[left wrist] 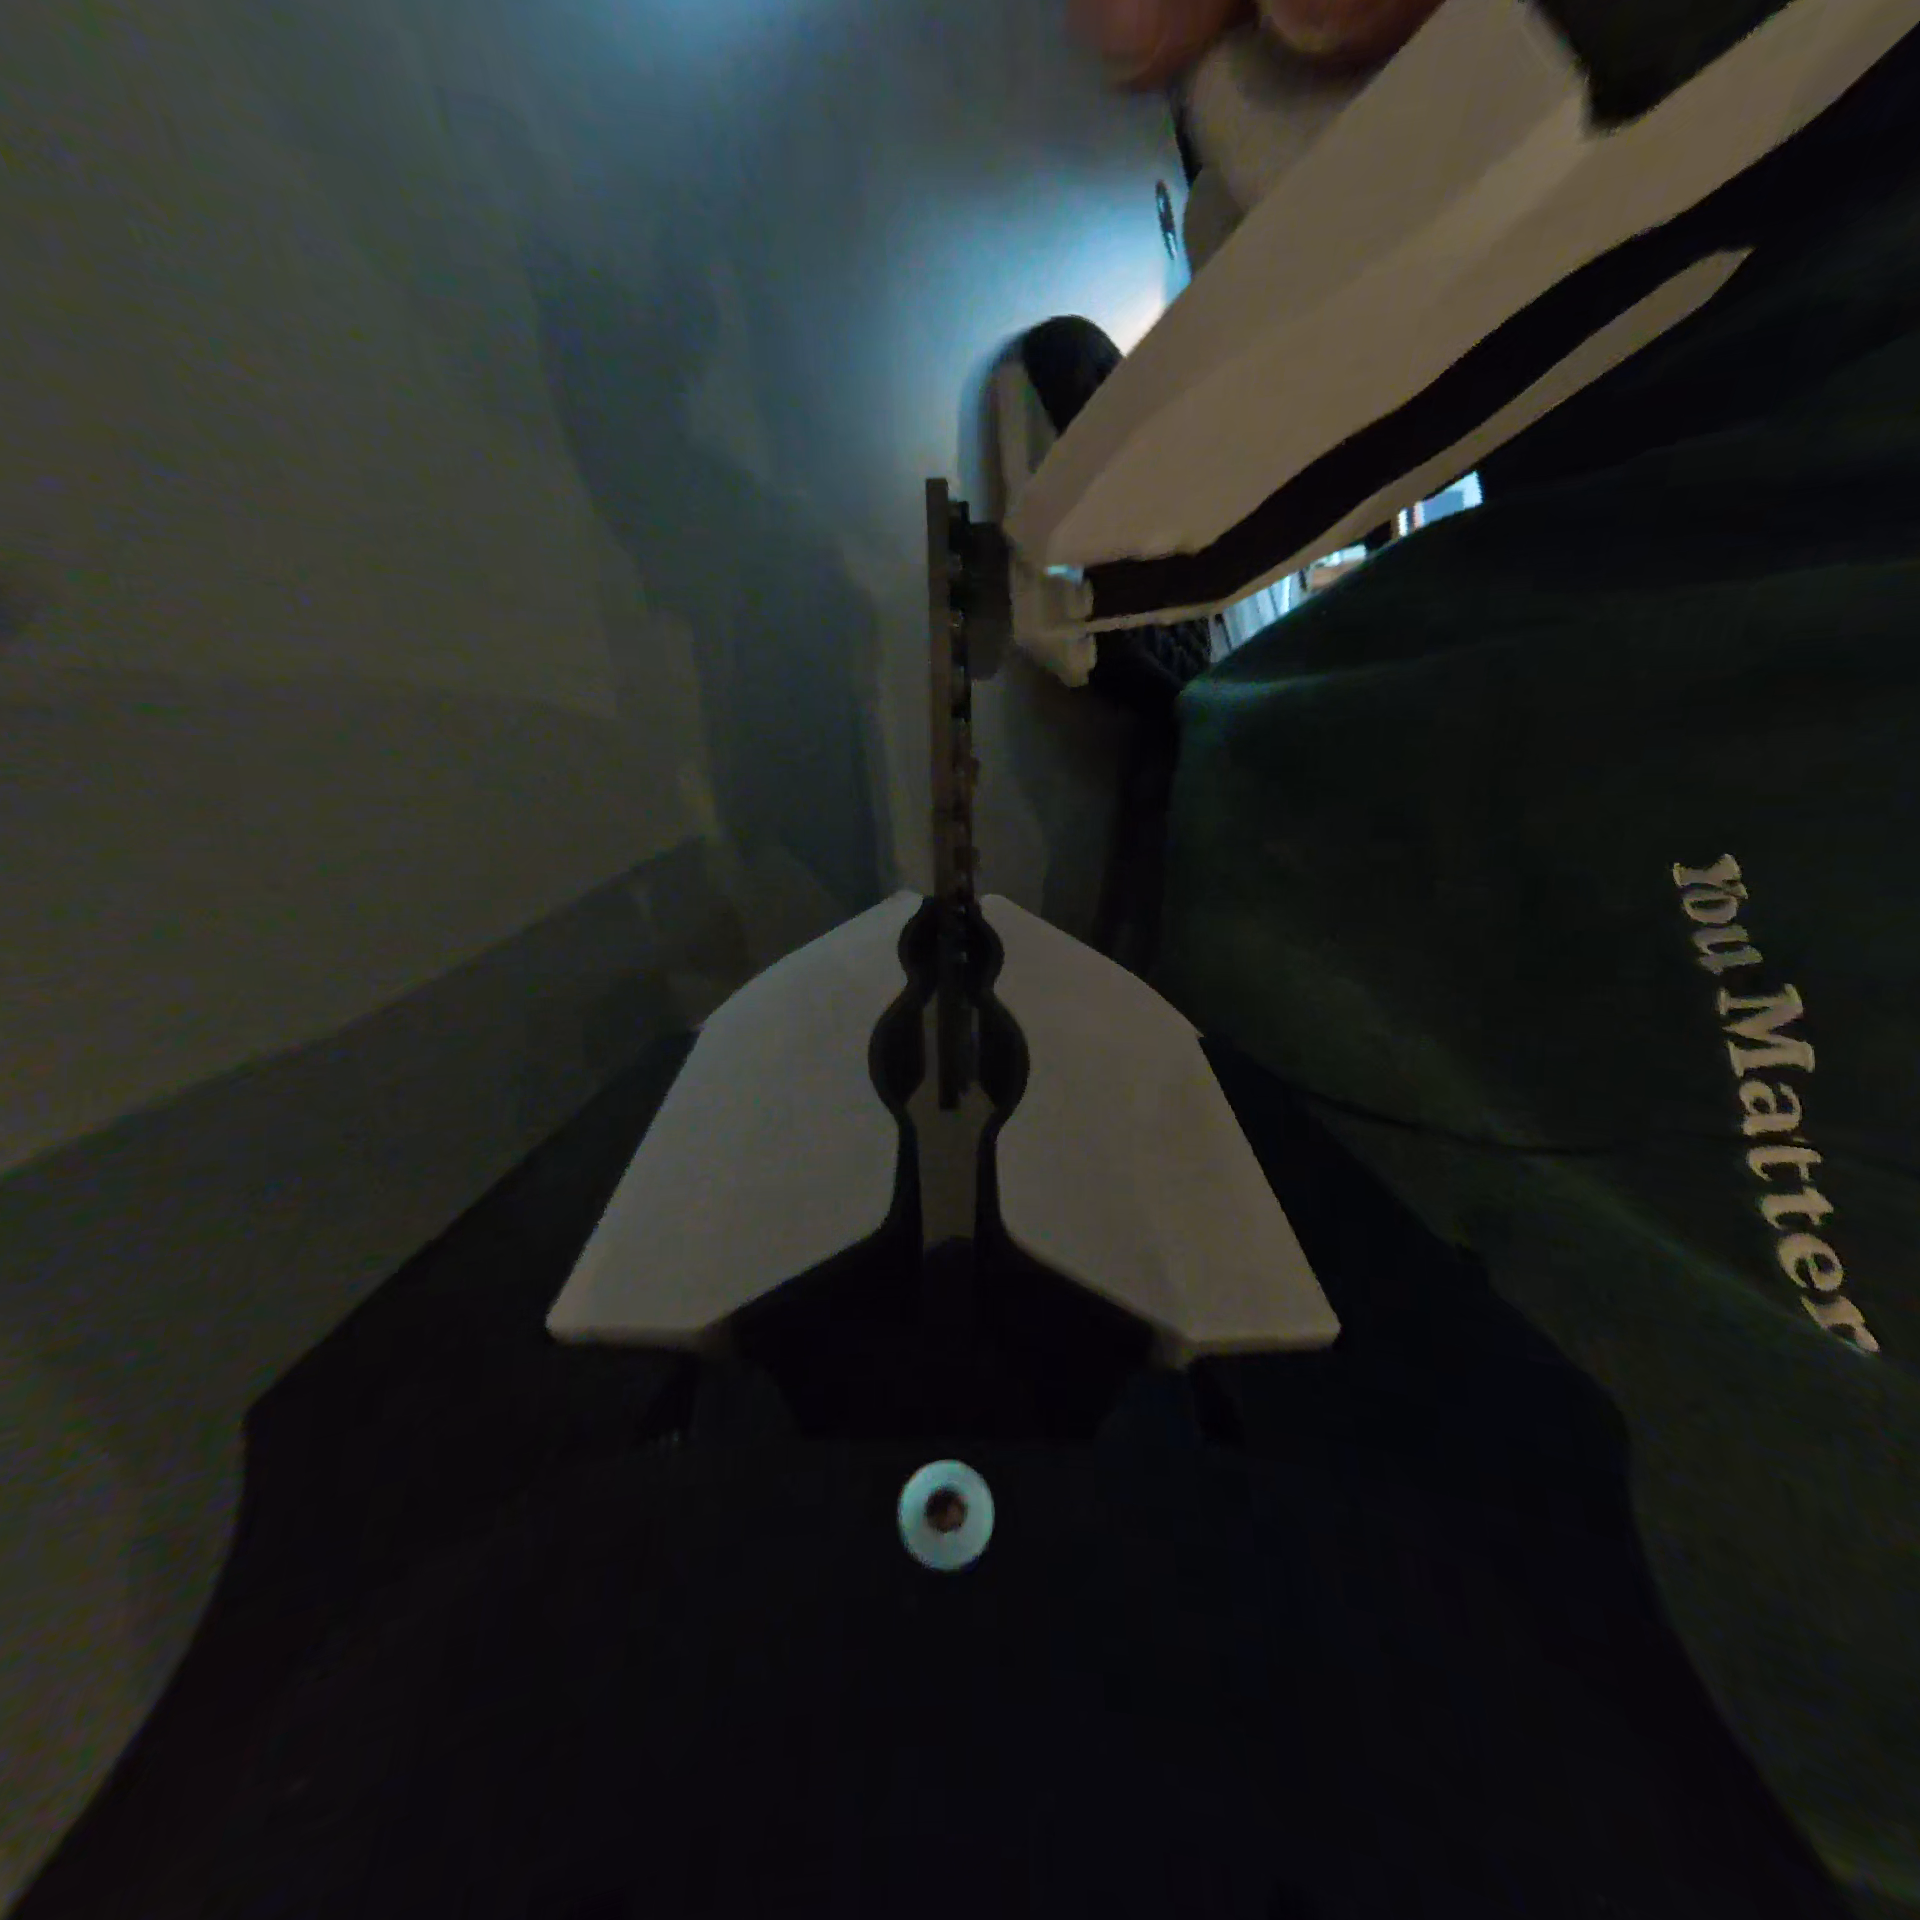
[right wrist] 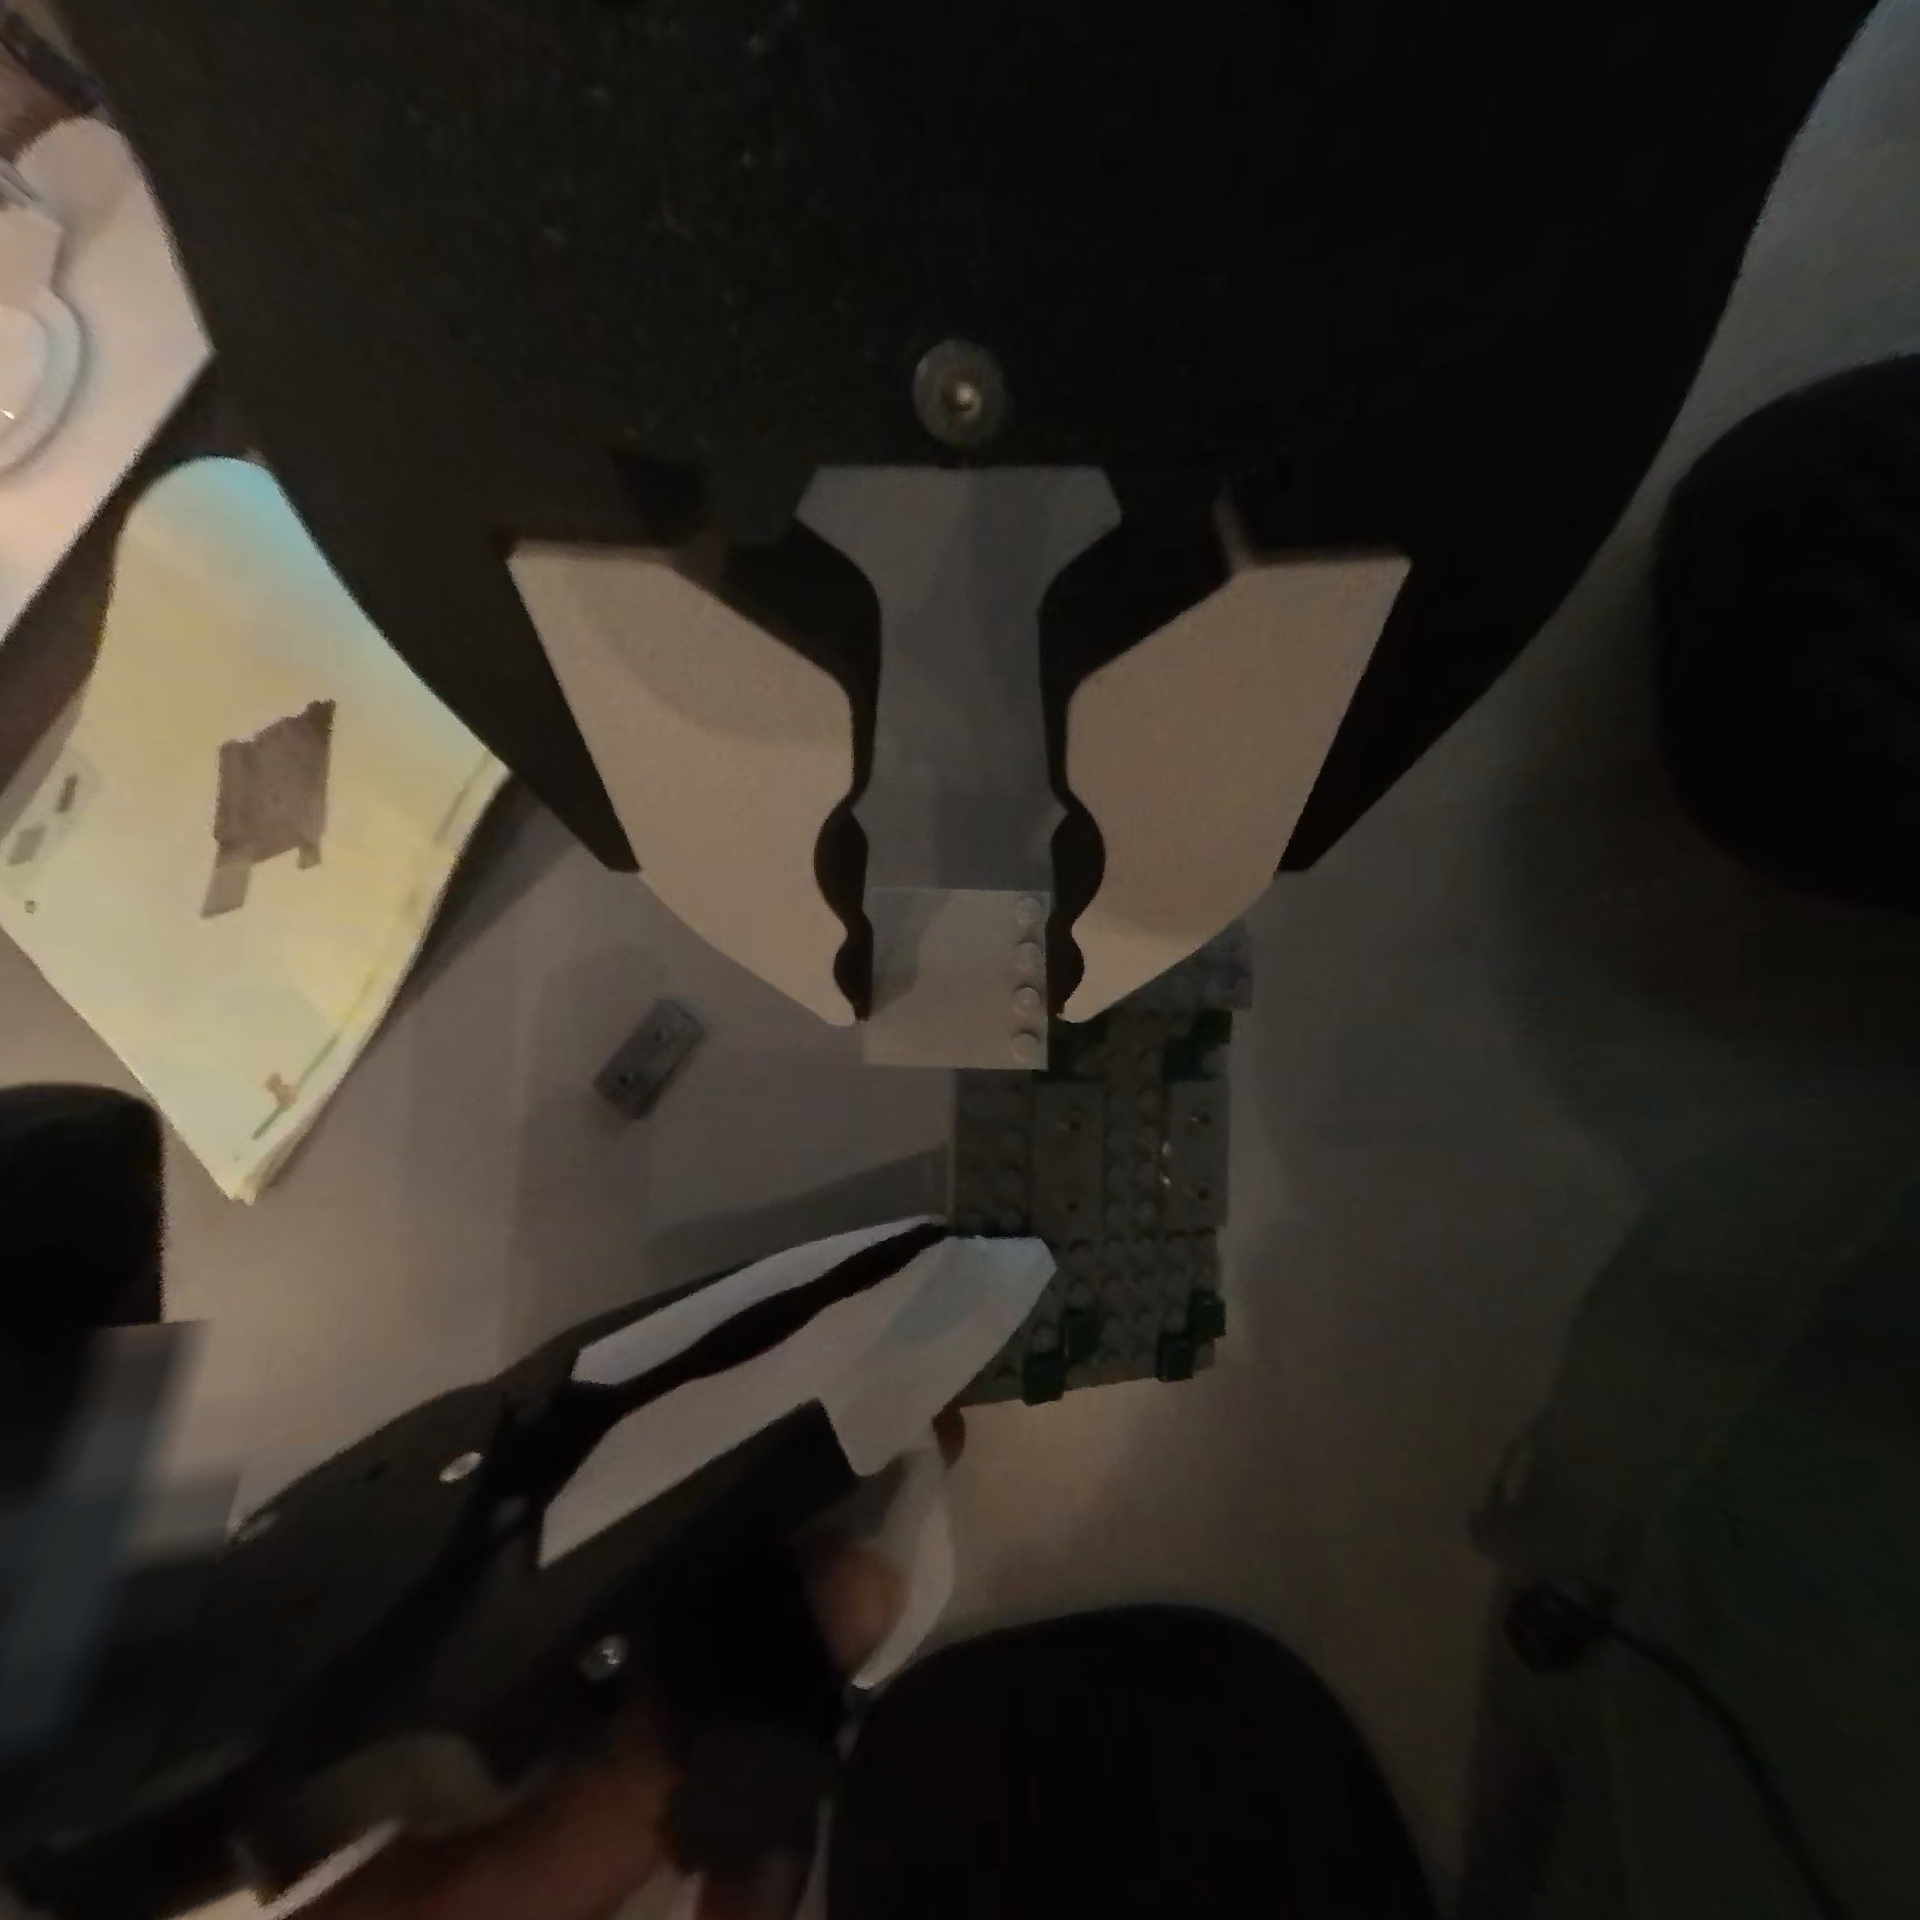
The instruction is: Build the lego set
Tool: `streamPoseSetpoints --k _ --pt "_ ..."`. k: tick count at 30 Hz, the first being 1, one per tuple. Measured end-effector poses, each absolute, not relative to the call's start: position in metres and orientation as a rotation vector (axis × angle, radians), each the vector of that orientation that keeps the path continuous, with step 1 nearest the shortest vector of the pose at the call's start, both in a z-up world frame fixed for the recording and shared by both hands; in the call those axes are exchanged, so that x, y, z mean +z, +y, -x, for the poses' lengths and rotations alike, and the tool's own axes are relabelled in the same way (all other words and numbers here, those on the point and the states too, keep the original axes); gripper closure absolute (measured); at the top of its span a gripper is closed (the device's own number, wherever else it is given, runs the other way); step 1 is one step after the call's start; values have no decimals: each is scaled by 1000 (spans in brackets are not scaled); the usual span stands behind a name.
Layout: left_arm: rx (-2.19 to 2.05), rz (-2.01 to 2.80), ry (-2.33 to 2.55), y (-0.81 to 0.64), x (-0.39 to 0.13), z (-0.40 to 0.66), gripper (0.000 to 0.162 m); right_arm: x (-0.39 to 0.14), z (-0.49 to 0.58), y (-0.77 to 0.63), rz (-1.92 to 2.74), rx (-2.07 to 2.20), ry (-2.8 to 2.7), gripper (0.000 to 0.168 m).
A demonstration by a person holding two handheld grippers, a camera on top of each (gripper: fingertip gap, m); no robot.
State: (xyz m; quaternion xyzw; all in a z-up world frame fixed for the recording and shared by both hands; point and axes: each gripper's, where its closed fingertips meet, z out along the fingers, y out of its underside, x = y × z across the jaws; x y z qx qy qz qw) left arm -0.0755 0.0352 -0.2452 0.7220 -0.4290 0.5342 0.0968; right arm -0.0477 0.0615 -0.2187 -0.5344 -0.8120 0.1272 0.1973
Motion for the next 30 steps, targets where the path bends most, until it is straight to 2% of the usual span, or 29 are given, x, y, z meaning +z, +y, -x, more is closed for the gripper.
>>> streamPoseSetpoints --k 21,26,30 --pt "1506 -2115 -1366 23 -242 80 157 -219 44 44 1585 445 -2202 131" --pt "1491 -2120 -1382 22 -242 82 157 -203 32 56 1862 760 -1925 129" --pt "1507 -2121 -1395 23 -239 83 157 -209 21 57 2185 1282 -1452 131"
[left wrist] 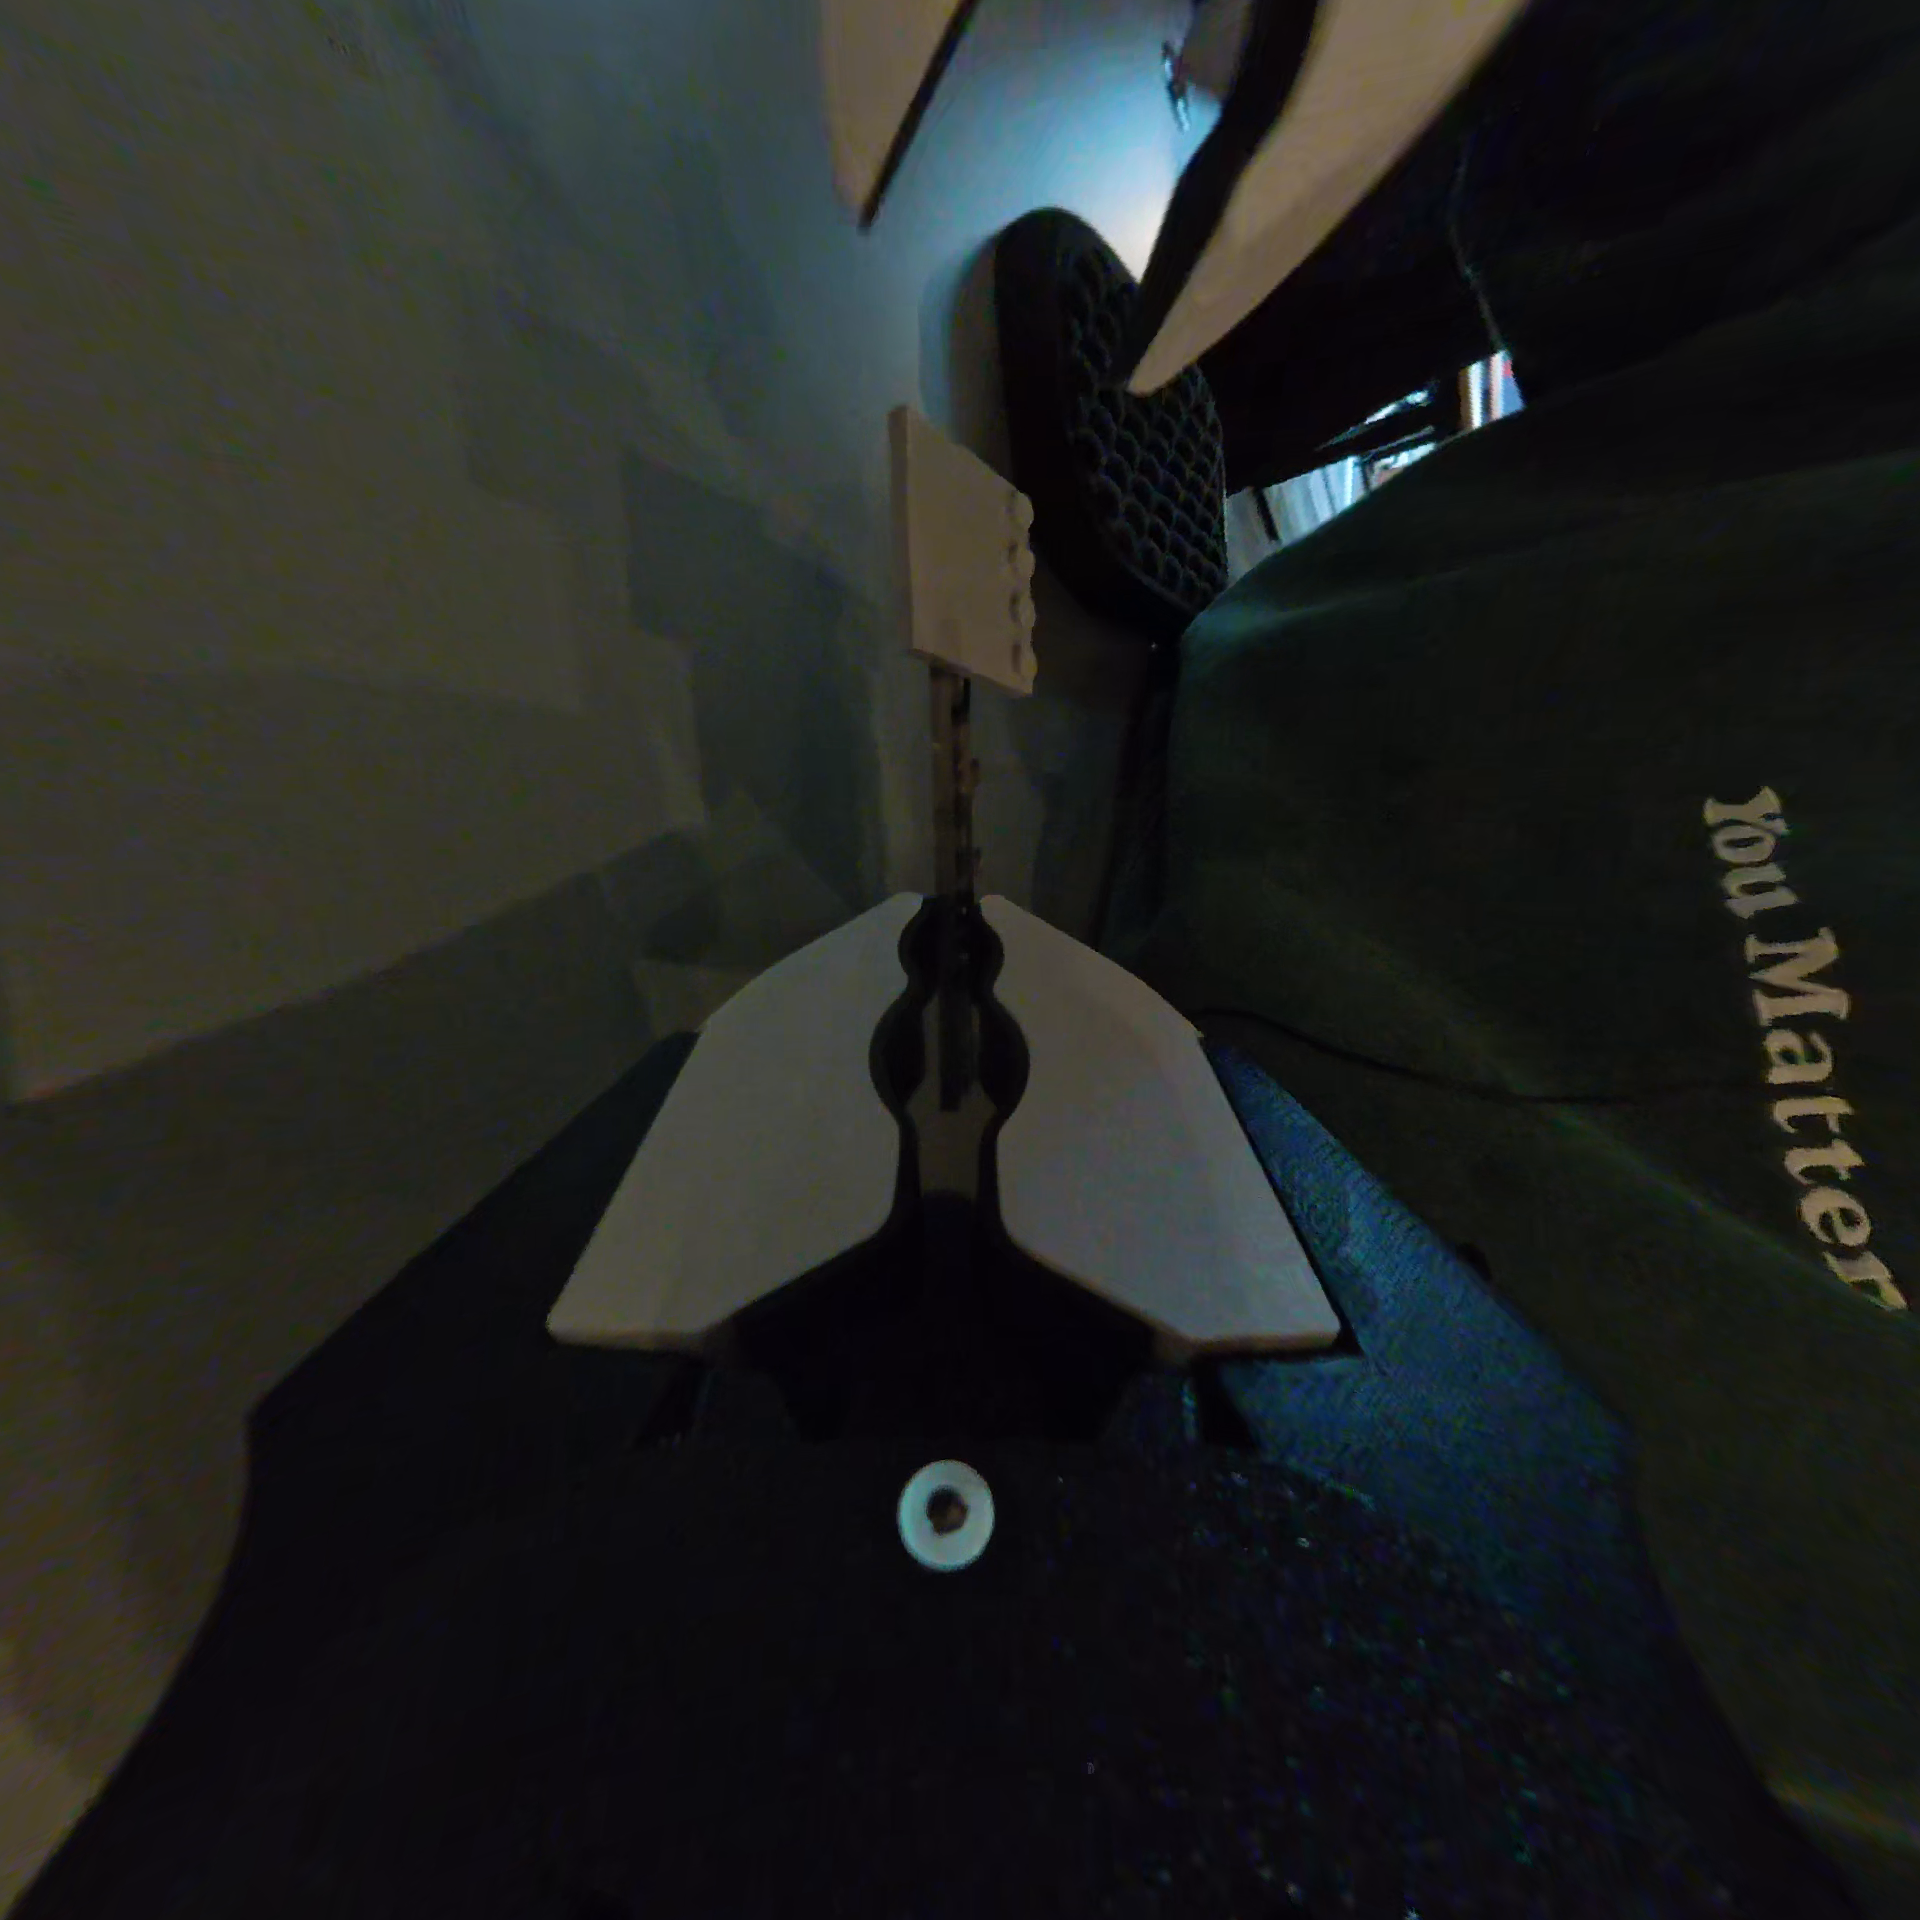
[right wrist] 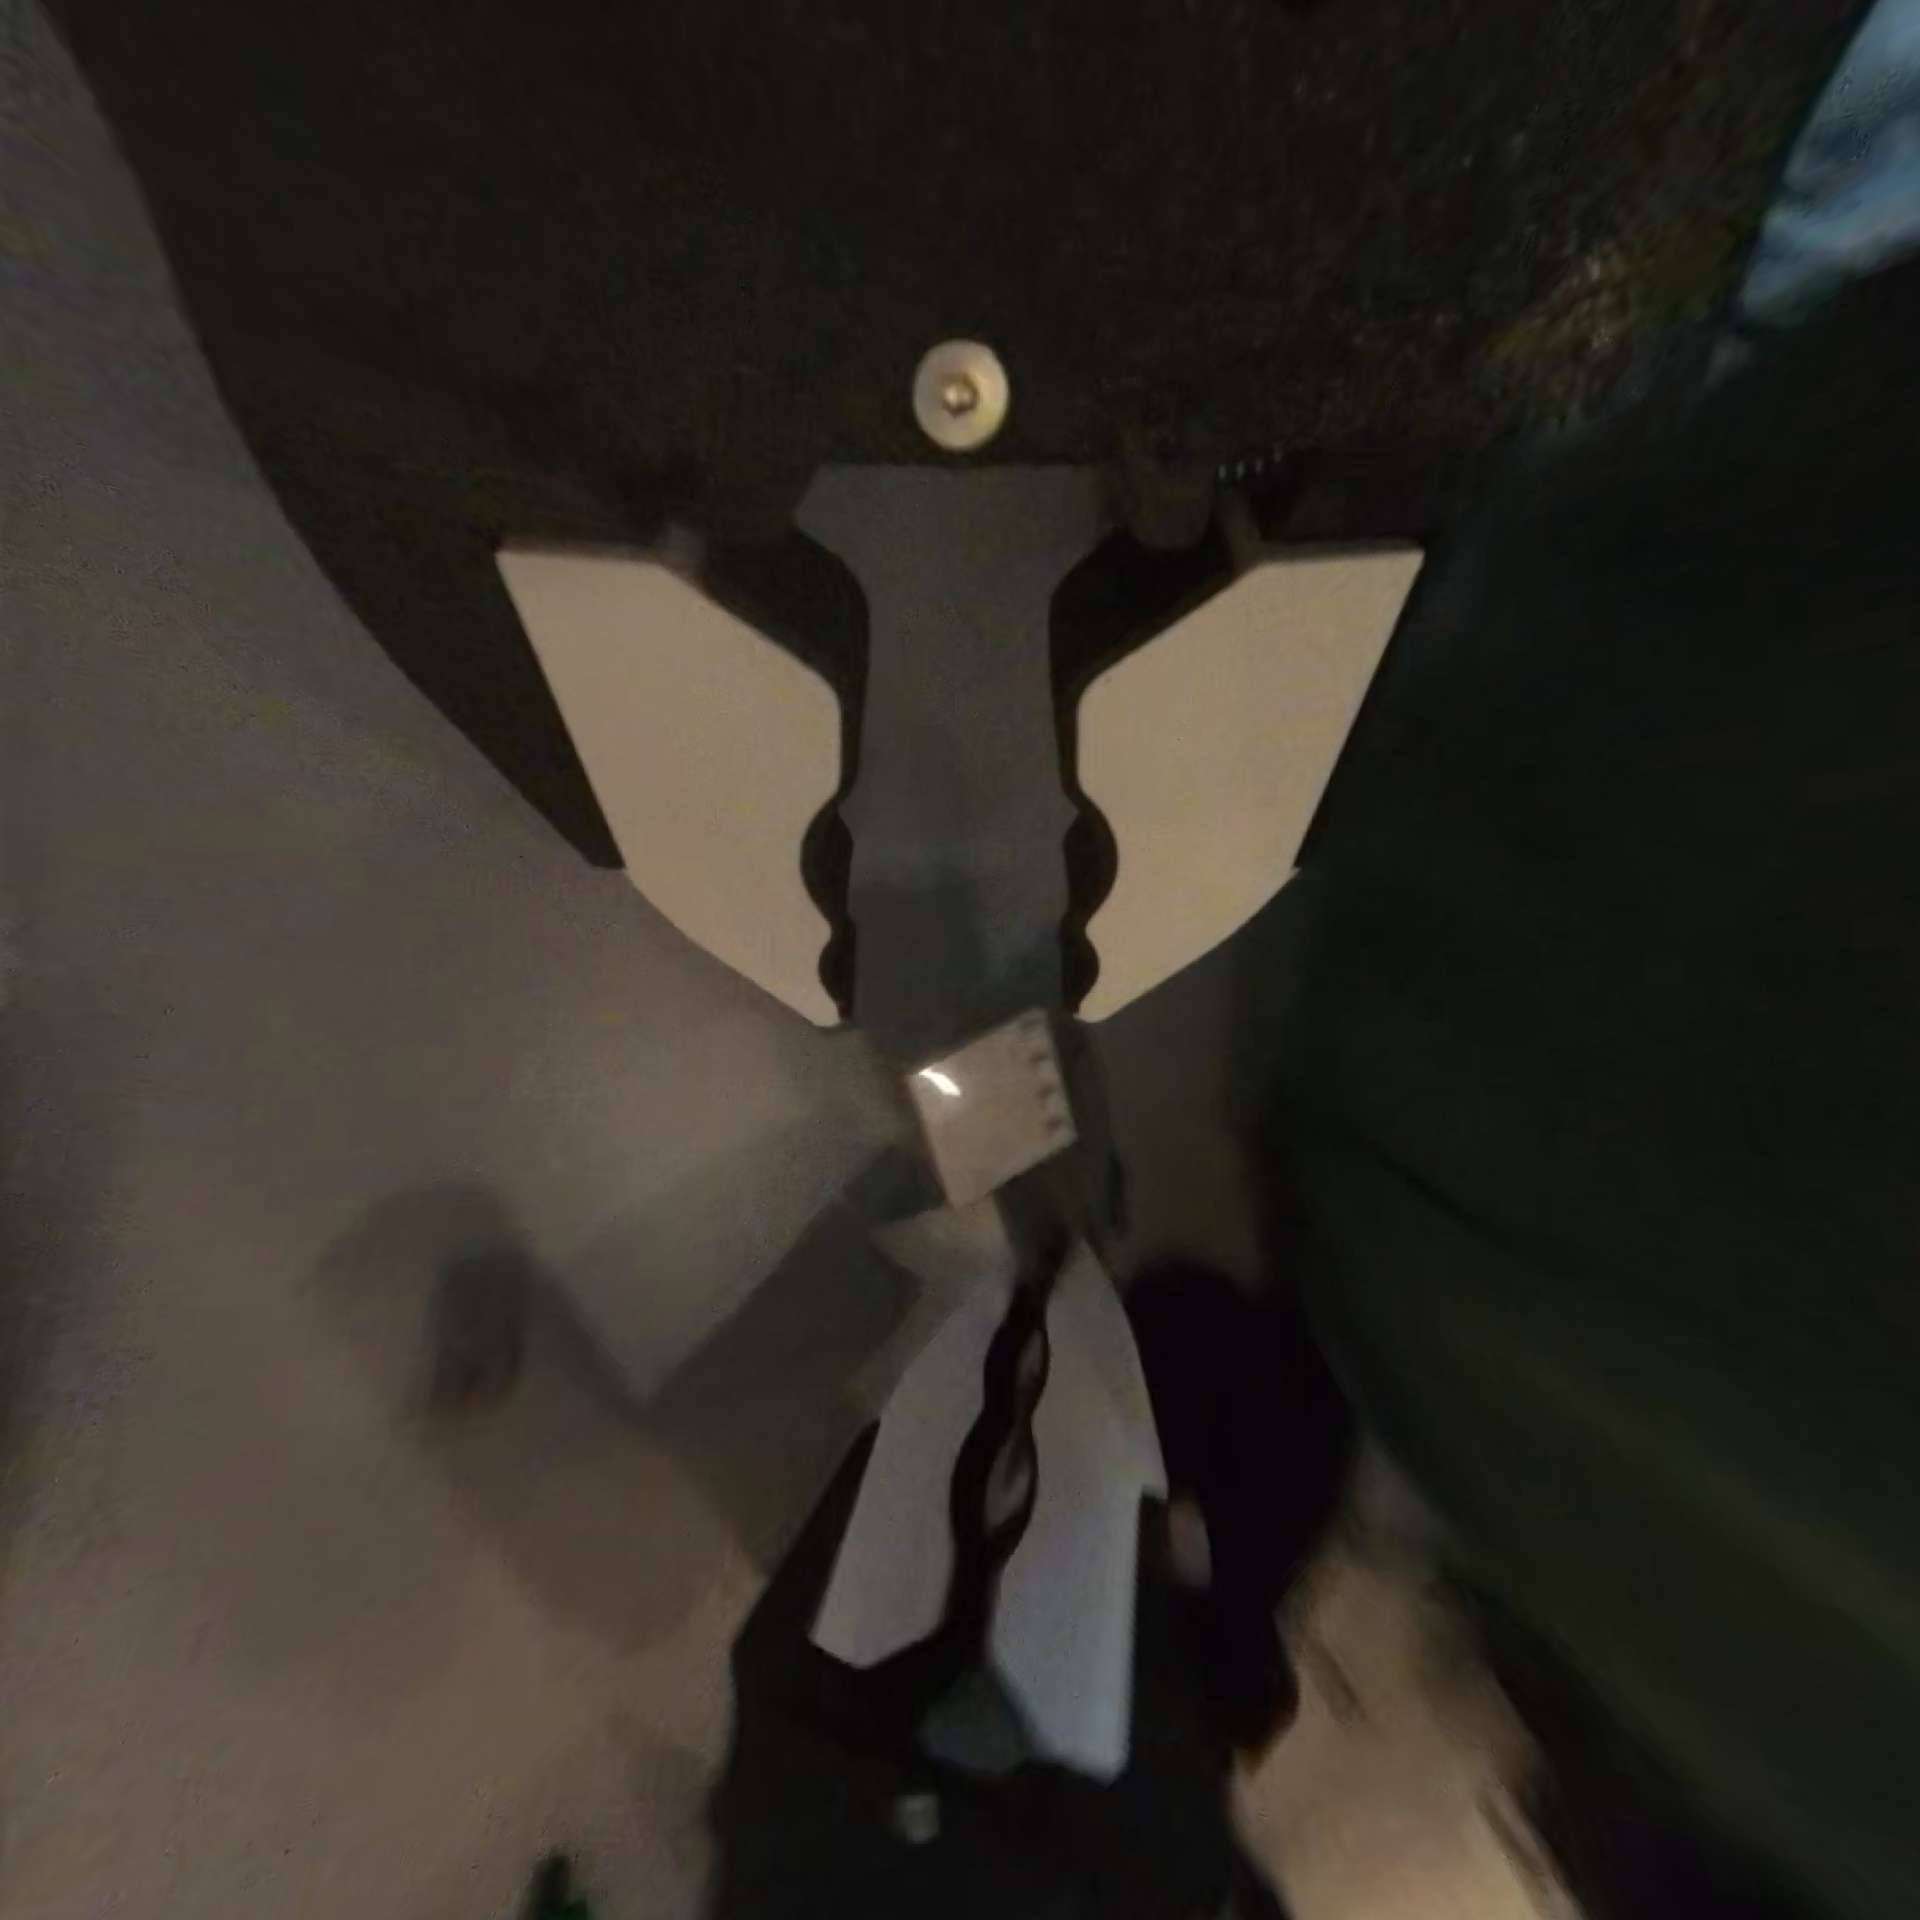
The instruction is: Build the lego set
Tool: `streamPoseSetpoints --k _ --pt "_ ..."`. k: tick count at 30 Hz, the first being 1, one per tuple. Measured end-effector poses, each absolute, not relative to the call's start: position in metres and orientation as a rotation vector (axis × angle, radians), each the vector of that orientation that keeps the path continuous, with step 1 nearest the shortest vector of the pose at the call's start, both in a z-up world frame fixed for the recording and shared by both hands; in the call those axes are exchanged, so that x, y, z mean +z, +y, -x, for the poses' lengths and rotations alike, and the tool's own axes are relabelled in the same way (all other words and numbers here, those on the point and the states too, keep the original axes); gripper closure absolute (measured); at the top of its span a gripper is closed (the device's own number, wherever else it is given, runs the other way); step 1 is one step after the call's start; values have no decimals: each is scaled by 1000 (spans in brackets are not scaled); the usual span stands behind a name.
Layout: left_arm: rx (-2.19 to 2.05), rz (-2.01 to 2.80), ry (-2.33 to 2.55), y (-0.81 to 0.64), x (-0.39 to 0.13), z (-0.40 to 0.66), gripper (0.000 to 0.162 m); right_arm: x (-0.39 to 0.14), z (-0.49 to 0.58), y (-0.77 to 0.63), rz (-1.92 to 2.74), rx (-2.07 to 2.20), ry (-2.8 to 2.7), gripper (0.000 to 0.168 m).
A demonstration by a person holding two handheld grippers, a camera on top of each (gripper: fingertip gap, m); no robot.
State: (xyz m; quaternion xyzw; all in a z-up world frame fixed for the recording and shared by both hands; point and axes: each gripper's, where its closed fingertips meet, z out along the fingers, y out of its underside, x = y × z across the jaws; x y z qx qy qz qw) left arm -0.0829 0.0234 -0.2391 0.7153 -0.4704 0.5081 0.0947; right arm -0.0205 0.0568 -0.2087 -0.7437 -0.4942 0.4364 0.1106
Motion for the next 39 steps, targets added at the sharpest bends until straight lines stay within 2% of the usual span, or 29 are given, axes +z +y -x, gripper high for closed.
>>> streamPoseSetpoints --k 4,11,14,39 --pt "1515 -2135 -1419 27 -237 83 157 -203 27 56 2191 1704 -937 133" --pt "1515 -2115 -1440 27 -235 80 157 -220 39 49 2232 1774 -716 140" --pt "1511 -2111 -1438 26 -235 80 157 -216 40 50 2192 1798 -698 155" --pt "1572 -2014 -1383 18 -225 80 157 -201 40 49 2012 1826 -827 158"
